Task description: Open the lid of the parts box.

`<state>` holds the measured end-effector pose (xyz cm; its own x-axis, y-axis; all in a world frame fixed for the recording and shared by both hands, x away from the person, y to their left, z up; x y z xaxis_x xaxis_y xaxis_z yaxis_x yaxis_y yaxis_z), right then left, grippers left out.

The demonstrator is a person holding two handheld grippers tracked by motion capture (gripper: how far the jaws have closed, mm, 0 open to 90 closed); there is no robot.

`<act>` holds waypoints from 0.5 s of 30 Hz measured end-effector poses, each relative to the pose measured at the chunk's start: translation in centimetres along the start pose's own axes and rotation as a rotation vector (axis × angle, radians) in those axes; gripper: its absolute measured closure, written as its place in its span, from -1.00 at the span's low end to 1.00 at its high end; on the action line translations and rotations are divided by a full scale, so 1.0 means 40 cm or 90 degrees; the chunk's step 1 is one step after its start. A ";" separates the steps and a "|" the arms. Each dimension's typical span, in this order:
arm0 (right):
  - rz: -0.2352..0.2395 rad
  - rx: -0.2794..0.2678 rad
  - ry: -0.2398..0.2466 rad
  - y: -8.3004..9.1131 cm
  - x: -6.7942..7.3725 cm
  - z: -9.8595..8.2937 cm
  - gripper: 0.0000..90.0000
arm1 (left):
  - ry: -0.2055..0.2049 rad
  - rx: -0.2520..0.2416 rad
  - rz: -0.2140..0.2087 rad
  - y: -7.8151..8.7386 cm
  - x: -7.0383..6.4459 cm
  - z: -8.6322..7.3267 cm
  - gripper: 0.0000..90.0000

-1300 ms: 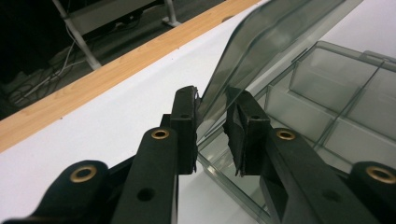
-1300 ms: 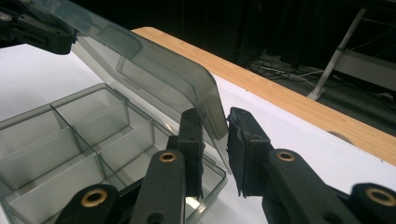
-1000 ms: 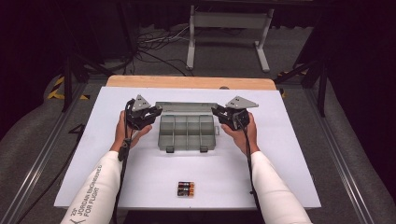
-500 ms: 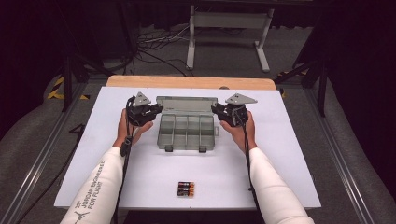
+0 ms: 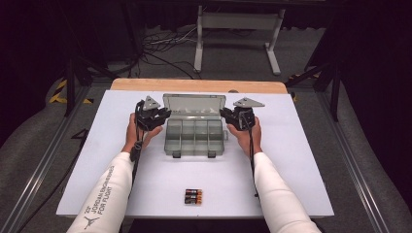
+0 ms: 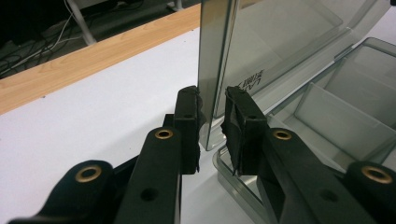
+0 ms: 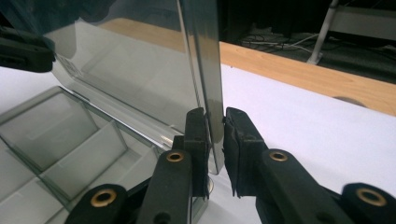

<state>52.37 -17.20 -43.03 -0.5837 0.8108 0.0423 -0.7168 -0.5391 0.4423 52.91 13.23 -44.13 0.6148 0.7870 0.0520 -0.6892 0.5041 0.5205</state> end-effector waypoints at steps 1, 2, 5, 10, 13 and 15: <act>-0.001 0.003 0.001 -0.002 0.000 -0.002 0.78 | 0.000 0.001 -0.002 -0.003 0.002 0.001 0.69; -0.006 0.002 -0.002 -0.007 -0.002 -0.005 0.79 | 0.001 0.002 -0.001 -0.004 0.003 0.002 0.69; -0.022 0.007 0.007 -0.017 -0.002 -0.010 0.84 | 0.010 0.001 -0.004 -0.008 0.007 0.003 0.69; -0.026 0.005 -0.012 -0.020 -0.003 -0.017 0.86 | 0.021 0.005 -0.007 -0.011 0.008 0.003 0.69; -0.033 0.014 -0.009 -0.024 0.000 -0.020 0.86 | 0.017 0.013 -0.006 -0.013 0.010 0.007 0.69; -0.044 0.017 -0.006 -0.025 0.003 -0.020 0.86 | 0.010 0.019 -0.004 -0.016 0.012 0.011 0.69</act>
<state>52.71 -16.75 -44.19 -0.5296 0.8480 0.0201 -0.7444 -0.4760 0.4682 53.81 13.13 -44.05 0.6127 0.7895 0.0363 -0.6740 0.4981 0.5455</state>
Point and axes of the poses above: each handheld gripper's, and its own axes: y roughly backward along the jaws, z roughly out of its top, x roughly to its left, the point moved 3 cm from there along -y, roughly forward along the jaws, and after that the axes turned 2 degrees about z, right-handed, at the moved point
